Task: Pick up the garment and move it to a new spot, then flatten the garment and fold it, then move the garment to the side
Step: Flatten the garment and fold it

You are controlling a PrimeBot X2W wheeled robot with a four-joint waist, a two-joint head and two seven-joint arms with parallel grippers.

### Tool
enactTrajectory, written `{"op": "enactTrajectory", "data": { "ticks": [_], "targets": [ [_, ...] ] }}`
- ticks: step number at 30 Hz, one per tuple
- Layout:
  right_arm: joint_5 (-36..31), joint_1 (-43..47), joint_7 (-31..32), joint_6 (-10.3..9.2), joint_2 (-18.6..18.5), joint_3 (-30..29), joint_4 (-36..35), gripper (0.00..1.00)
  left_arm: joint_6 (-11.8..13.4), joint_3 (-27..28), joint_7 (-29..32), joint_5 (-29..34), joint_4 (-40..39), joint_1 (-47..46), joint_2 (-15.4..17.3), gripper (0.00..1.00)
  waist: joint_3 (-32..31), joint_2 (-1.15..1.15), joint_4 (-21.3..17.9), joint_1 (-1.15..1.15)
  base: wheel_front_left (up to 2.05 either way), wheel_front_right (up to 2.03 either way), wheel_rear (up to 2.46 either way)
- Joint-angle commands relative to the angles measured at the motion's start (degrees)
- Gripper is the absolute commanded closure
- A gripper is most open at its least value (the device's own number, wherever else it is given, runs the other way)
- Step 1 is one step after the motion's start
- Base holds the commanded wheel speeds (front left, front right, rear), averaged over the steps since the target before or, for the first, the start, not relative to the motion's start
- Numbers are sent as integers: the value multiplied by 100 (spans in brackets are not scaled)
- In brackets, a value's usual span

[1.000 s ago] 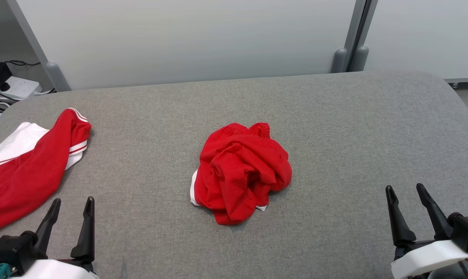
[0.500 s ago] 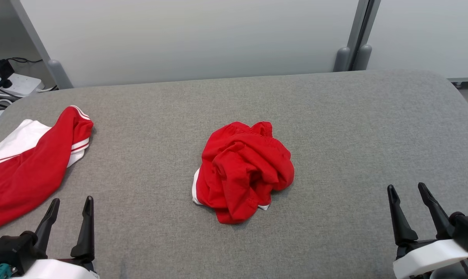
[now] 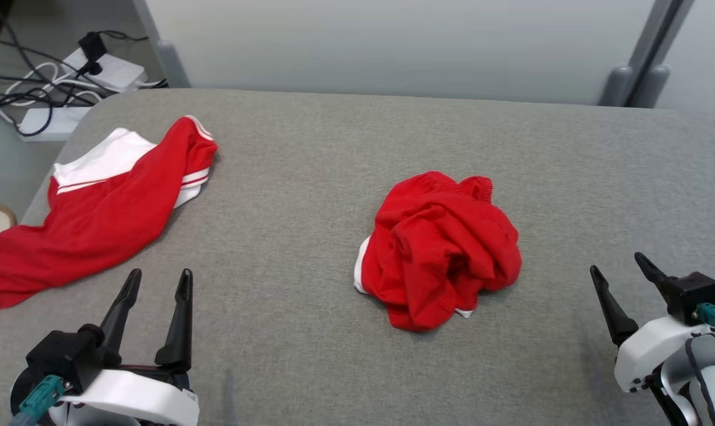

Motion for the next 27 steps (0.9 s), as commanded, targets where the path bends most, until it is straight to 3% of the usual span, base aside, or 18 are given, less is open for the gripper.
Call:
{"op": "enactTrajectory", "data": {
  "ticks": [1, 13, 23, 24, 25, 26, 27],
  "targets": [
    [-39, -377, -72, 24, -219, 331, 241, 0, -26, 178, -95, 65, -134, -405, 70, 0, 157, 0, 396, 0, 0, 0, 0],
    [236, -1457, -270, 24, -551, 1364, 2061, 0, -127, -49, -241, 101, 2, -536, -101, 0, 419, 0, 1190, 0, 0, 0, 0],
    [663, -1983, -487, 24, -532, 2197, 2780, 0, -181, -114, -336, 82, 186, -611, -161, 0, 477, 0, 1358, 0, 0, 0, 0],
    [720, -1993, -505, 24, -509, 2319, 2781, 10, -181, -111, -346, 78, 201, -607, -162, 0, 469, 0, 1344, 0, 0, 0, 0],
    [791, -1999, -523, 24, -494, 2438, 2773, 51, -179, -107, -355, 70, 215, -602, -164, 0, 461, 0, 1322, 0, 0, 0, 0],
    [855, -2018, -537, 24, -496, 2531, 2778, 67, -178, -100, -363, 62, 226, -598, -165, 0, 458, 0, 1292, 0, 0, 0, 0],
    [929, -2040, -547, 24, -497, 2618, 2782, 89, -184, -101, -369, 61, 234, -601, -160, 0, 461, 0, 1264, 0, 0, 0, 0]
  ]
}}
